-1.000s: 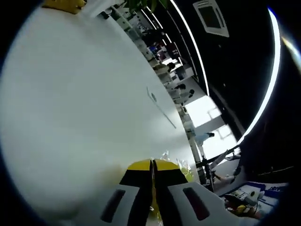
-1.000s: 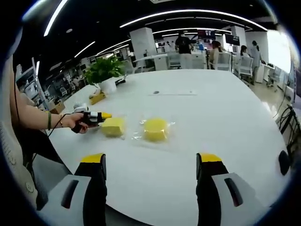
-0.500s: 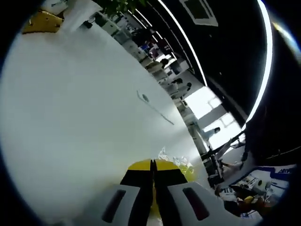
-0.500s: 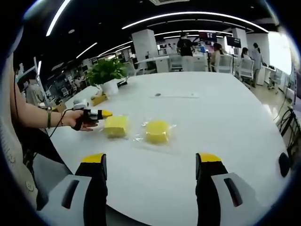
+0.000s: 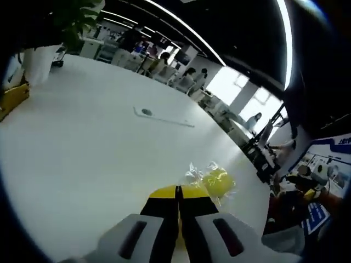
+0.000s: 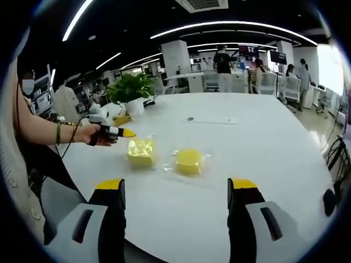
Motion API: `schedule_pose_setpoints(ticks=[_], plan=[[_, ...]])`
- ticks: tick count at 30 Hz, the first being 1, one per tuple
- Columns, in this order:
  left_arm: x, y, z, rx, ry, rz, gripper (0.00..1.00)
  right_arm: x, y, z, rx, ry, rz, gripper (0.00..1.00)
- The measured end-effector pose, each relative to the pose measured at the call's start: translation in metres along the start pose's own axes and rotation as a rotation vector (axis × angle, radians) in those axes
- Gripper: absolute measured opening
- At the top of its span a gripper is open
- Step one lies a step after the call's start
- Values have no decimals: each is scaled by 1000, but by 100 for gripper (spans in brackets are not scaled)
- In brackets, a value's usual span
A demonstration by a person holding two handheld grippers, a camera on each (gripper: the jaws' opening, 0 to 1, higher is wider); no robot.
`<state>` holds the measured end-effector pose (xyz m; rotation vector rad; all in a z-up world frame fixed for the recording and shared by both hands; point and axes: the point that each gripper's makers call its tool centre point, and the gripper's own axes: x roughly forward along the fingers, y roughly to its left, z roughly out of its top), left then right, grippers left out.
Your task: Compare the silicone blocks by pressing each to a similar depth, holding the contact briefly, and releasing to observe deformation and rebound differences across the visible hardness samples.
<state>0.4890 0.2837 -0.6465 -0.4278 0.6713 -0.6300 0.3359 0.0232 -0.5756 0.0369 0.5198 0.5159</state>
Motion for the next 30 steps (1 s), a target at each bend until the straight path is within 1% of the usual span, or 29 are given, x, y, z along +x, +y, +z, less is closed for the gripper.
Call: schedule_pose_setpoints(ticks=[2,4,6,10,13,17,19,25,29,30], plan=[[-3,-4,1,14,-1,2,0,-1,2,2,-7,-8,7,70],[-8,-10,4,61,-10,4,0,-2,5,4,-10,-17,15,70],[-12,-20,5,88,-17,6,0,-4,8,5,-15,-23,24,70],[-17,-32,7,94,-21,1,0,-8,13,3,-24,-31,37,70],[-21,-42,7,142,-33,0,0,-14,18,4,-29,-44,48,70],[-26,-54,6,175,-49,-5,0,-21,22,4,-39,-55,54,70],[-27,-59,5,196,-48,-5,0,-24,24,4,-43,-59,57,70],[-39,-64,6,222,-59,10,0,-33,30,8,-61,-77,69,70],[-52,-72,11,234,-72,5,0,-37,33,11,-75,-90,80,70],[-57,-75,15,247,-83,6,0,-38,34,12,-78,-94,85,70]])
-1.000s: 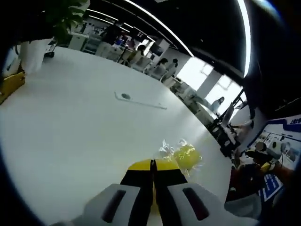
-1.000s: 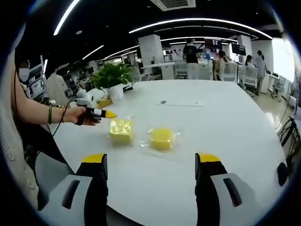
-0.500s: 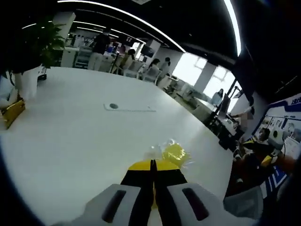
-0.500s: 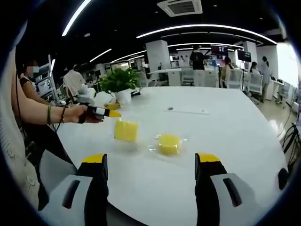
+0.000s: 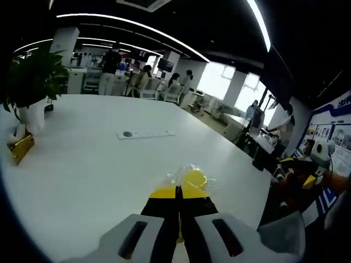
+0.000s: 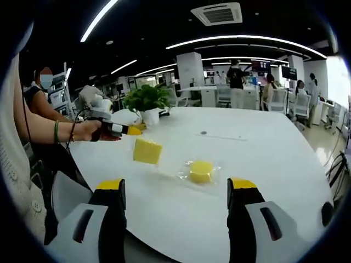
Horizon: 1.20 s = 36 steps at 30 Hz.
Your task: Compare the silicone blocks by pressing each to a similar depth, holding the contact briefly, and releasing to observe deformation and rebound differences across the visible hardness samples.
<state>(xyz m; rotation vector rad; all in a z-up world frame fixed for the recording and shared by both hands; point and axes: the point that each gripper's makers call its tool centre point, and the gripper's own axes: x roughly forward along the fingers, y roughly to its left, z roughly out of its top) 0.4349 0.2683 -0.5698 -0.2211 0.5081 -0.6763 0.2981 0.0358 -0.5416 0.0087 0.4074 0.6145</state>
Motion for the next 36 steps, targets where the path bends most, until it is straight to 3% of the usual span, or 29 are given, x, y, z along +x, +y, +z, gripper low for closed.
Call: schedule_pose_setpoints(ticks=[6,17,23,30,36], plan=[[-17,-14,20,35,-31,-22,0,0,4,9,-31,-10,37,71],[-38,-46,54,148,-39,-88,0,14,13,47,-161,-16,169,72],[-46,-62,74,208,-51,-131,0,34,26,69,-253,27,276,73],[-47,-75,81,285,-10,-162,0,60,40,95,-368,55,382,71],[-49,-91,96,310,-12,-198,0,82,61,111,-470,96,482,69]])
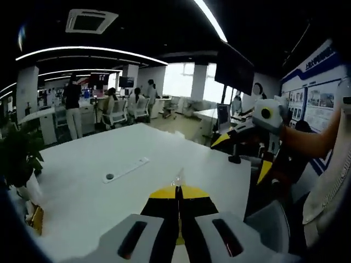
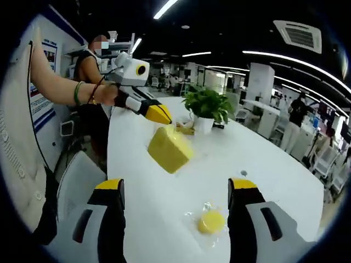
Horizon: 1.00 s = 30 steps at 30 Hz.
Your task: Compare the silicone blocks by pressing each to a similar depth, holding the contact briefly, and releasing to observe deformation and rebound differences across the visible hardness samples.
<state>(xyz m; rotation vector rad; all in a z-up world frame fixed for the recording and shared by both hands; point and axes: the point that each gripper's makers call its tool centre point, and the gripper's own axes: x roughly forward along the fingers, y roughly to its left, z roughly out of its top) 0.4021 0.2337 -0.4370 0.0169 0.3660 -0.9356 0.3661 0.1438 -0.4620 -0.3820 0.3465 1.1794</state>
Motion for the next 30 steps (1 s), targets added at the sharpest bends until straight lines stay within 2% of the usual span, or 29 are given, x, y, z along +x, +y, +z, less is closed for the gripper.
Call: schedule_pose_setpoints(ticks=[6,9,11,17,19,21,30], plan=[[5,-11,6,27,9,-31,0,22,-1,12,-40,27,67,68],[8,-16,7,33,13,-46,0,32,-4,10,-75,63,84,70],[11,-21,7,43,21,-57,0,38,-5,5,-68,101,106,71],[18,-30,7,64,40,-88,0,54,-7,4,-90,107,143,71],[20,-33,6,73,42,-96,0,58,-6,-1,-94,131,159,69],[21,-36,5,77,49,-112,0,62,-2,-4,-119,132,181,65],[25,-50,7,116,61,-167,0,73,11,-9,-120,146,242,60]])
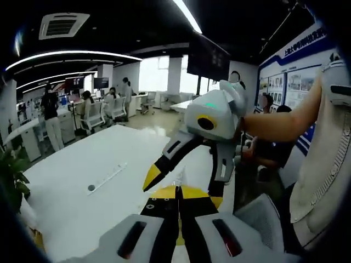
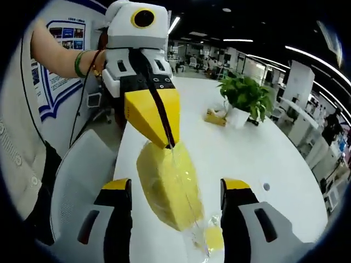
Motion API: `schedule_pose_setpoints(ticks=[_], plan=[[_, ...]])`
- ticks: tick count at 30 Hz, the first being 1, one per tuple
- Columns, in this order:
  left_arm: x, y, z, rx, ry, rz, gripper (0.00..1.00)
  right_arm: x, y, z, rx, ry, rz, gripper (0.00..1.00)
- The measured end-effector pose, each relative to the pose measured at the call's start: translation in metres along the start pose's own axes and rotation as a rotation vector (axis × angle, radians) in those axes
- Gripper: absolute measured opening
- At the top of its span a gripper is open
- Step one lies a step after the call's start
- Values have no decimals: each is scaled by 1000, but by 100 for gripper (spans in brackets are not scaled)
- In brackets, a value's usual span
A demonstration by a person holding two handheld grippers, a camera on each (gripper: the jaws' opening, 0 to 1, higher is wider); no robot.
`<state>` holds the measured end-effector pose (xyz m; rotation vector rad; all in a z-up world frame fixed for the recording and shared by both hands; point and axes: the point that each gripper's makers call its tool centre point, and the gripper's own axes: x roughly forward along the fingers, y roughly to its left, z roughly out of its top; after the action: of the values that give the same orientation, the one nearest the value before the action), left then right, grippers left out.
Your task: Compare the silicone blocks by pressing each to a similar depth, holding the contact briefly, and releasing to observe deformation and rebound differences across the visible hardness samples.
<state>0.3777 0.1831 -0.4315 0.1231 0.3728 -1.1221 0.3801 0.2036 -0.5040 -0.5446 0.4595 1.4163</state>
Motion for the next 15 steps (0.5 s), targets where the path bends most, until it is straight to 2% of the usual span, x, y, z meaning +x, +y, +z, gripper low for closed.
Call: schedule_pose_setpoints(ticks=[7,10,12,15], plan=[[2,-19,9,49,-2,-53,0,8,11,-9,-12,34,45,55],[1,-26,12,65,-7,-67,0,9,14,-11,-12,33,61,50],[0,-27,13,68,-11,-71,0,8,17,-10,-22,28,75,41],[2,-38,15,74,-15,-77,0,8,20,-7,-17,10,83,37]])
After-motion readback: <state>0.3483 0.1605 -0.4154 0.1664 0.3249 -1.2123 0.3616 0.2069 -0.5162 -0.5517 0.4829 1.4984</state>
